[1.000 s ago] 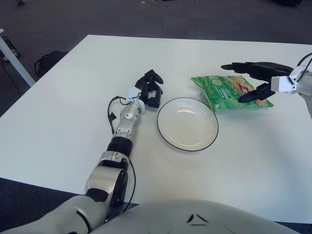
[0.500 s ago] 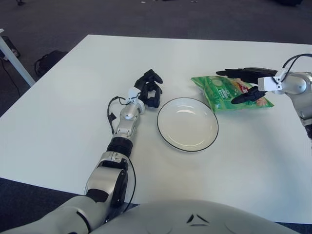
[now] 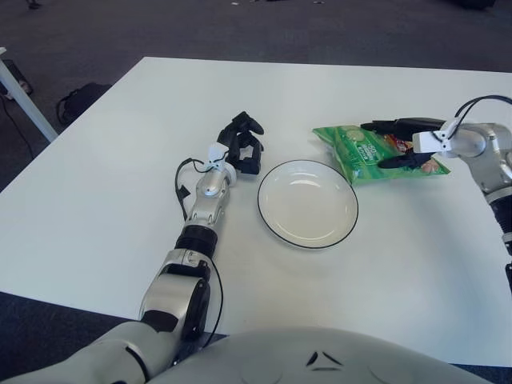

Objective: Put the snack into the plate.

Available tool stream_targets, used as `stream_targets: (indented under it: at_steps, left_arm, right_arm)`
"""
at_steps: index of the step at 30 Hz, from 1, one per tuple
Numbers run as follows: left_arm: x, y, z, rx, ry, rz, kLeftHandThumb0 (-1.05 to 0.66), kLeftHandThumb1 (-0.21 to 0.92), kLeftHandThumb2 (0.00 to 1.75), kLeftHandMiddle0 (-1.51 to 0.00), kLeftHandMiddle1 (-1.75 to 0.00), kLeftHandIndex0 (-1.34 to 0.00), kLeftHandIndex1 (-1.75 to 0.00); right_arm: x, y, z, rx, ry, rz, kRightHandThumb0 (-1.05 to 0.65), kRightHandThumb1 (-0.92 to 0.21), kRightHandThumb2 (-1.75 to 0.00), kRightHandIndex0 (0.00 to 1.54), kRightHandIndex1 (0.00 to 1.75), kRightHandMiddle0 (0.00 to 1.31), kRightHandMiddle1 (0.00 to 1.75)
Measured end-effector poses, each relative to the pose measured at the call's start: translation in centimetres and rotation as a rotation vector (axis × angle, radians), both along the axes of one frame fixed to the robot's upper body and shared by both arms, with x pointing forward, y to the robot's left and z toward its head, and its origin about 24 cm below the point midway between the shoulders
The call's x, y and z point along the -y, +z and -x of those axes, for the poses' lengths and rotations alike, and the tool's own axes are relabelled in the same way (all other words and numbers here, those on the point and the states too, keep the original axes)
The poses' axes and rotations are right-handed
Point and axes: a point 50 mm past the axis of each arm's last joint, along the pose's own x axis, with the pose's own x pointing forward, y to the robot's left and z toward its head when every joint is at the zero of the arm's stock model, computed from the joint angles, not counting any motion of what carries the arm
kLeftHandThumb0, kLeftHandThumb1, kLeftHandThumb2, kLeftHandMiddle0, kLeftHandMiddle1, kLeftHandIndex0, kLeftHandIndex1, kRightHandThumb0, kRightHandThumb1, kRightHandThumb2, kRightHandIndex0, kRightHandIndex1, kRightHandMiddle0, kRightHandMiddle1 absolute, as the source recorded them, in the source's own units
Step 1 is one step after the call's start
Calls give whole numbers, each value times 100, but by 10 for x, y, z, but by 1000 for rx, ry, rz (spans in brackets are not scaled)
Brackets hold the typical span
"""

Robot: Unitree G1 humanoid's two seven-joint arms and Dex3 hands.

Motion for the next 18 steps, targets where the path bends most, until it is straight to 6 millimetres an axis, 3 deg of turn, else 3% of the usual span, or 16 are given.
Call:
stream_targets:
  at_steps: [18]
  left_arm:
    - [-8,9,2,52,52,58,-1,13,154,-64,-175,-63,-175]
  right_arm:
    - [8,-12,-10,18,-97,-36,-105,-92,-74,0,0,0,0]
